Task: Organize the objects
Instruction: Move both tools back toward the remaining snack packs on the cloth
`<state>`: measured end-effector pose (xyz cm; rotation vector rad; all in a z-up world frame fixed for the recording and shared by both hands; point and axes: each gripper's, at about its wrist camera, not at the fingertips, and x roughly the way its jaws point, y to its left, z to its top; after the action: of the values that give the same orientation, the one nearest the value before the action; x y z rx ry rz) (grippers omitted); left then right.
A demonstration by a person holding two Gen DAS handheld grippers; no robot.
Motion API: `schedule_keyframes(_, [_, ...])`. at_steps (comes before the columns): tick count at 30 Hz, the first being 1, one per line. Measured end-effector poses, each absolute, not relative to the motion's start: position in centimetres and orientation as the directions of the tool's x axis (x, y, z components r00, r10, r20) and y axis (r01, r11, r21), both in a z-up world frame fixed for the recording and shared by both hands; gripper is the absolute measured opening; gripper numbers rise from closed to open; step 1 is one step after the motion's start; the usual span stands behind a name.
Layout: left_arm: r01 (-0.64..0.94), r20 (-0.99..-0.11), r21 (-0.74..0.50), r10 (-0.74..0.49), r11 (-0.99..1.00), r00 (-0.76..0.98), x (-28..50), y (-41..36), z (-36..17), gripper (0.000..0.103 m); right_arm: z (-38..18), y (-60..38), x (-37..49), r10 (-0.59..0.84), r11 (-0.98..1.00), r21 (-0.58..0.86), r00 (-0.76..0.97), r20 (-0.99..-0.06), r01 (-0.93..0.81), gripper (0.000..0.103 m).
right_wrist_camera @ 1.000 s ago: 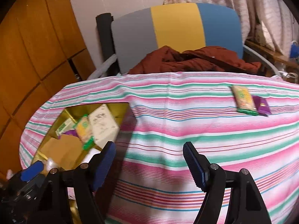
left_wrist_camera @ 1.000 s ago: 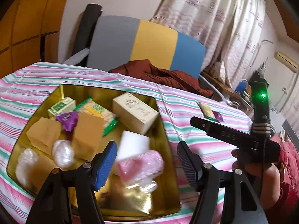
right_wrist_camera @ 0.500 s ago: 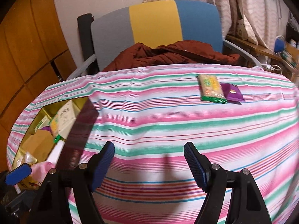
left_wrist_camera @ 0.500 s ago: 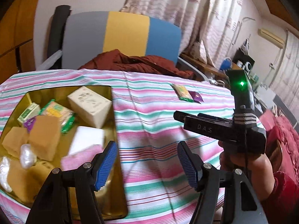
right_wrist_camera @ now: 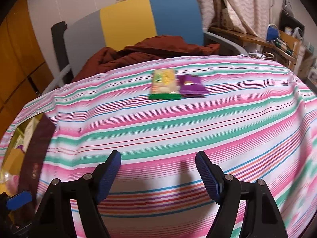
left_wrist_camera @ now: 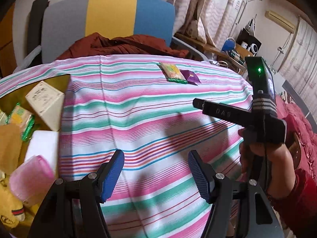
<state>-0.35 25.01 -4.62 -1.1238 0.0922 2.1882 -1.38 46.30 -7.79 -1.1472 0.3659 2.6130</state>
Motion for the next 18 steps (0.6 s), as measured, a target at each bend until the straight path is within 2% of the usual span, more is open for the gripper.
schedule_keyframes(8, [-0.595, -0.763, -0.233, 0.524, -0.769, -0.379, -1.2, 26.8, -5.7, 0.068, -8.0, 51.9, -3.6, 0.201, -0.903, 0.115, -0.643, -0.739, -0.414, 0.080])
schedule_keyframes(18, [-0.592, -0.781, -0.230, 0.510, -0.772, -0.361, -1.8, 27.5, -6.1, 0.068, -8.0, 55.8, -11.9, 0.235, -0.886, 0.122, -0.660, -0.713, -0.448, 0.079])
